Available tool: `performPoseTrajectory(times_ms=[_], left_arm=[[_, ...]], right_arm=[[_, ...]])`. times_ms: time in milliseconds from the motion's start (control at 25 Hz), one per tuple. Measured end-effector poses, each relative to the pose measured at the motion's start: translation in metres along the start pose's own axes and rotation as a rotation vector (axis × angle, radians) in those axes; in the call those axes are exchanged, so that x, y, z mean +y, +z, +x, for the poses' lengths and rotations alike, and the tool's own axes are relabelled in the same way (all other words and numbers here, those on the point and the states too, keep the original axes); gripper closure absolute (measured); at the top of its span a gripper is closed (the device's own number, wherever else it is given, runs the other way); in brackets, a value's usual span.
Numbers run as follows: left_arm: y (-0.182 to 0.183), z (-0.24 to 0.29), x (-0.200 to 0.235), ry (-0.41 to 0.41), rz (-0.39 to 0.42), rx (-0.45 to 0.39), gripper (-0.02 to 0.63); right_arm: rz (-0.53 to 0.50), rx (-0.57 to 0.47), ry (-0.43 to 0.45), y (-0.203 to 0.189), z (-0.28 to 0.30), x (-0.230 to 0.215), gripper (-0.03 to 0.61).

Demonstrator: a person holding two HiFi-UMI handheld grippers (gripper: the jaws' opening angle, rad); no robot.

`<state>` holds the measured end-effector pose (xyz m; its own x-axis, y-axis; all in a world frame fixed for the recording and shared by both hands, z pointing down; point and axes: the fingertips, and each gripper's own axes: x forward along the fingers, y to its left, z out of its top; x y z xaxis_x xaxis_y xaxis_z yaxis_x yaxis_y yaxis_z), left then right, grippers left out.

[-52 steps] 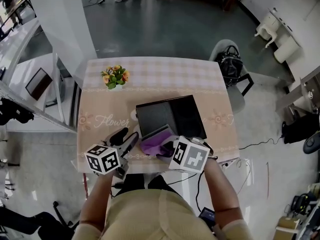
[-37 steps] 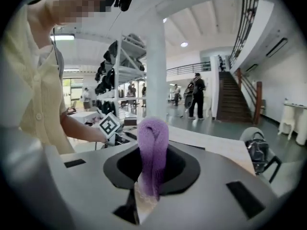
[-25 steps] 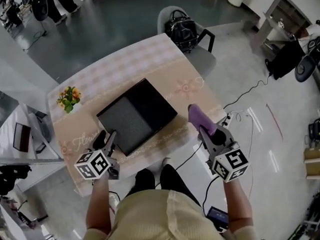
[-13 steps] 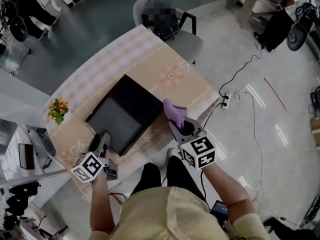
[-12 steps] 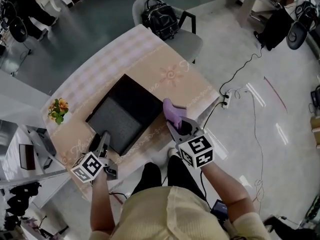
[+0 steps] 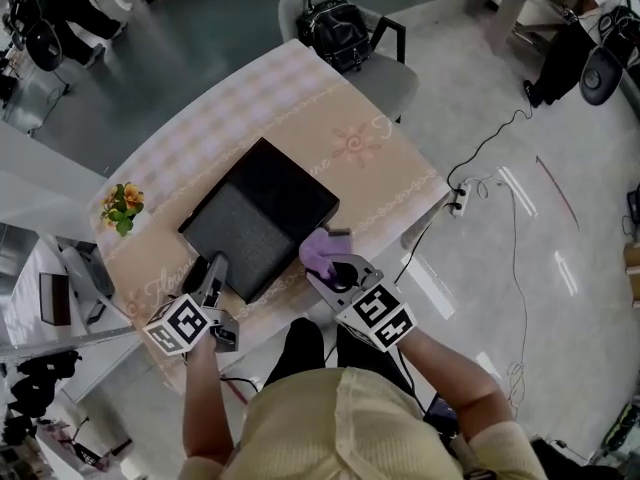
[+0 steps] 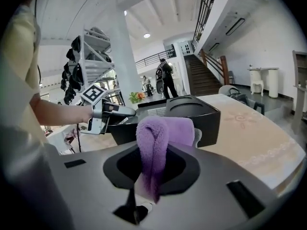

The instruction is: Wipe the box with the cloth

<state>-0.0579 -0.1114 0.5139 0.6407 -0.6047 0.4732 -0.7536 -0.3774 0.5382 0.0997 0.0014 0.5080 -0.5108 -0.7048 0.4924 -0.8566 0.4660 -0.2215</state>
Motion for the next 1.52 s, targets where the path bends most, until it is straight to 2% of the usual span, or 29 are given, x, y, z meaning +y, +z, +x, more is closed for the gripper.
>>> performPoseTrajectory(times_ms=[160, 360, 960, 1160, 1520], left_arm=[[0.001, 0.002, 0.001, -0.011, 0.004, -0.001, 0.353], [-0.001, 0.001, -0.001, -0.016, -0.004, -0.009, 0.353], [-0.010, -0.005, -0.007, -0.076, -0.029, -0.019, 0.357], [0.004, -0.027, -0.006, -0.091, -0.066, -0.116, 0.367], [0.031, -0.103, 0.017, -0.029, -0.123, -0.316, 0.366]], right_arm=[[-0.025, 0.021, 0.141, 0.003, 0.006, 0.036, 0.497], [-0.109, 0.082, 0.292, -0.004, 0.012, 0.074, 0.497], [-0.252, 0.224, 0.592, -0.014, 0.024, 0.143, 0.497], [-0.289, 0.249, 0.678, -0.005, 0.013, 0.155, 0.497], [-0.328, 0.199, 0.712, 0.048, -0.013, 0.140, 0.497]])
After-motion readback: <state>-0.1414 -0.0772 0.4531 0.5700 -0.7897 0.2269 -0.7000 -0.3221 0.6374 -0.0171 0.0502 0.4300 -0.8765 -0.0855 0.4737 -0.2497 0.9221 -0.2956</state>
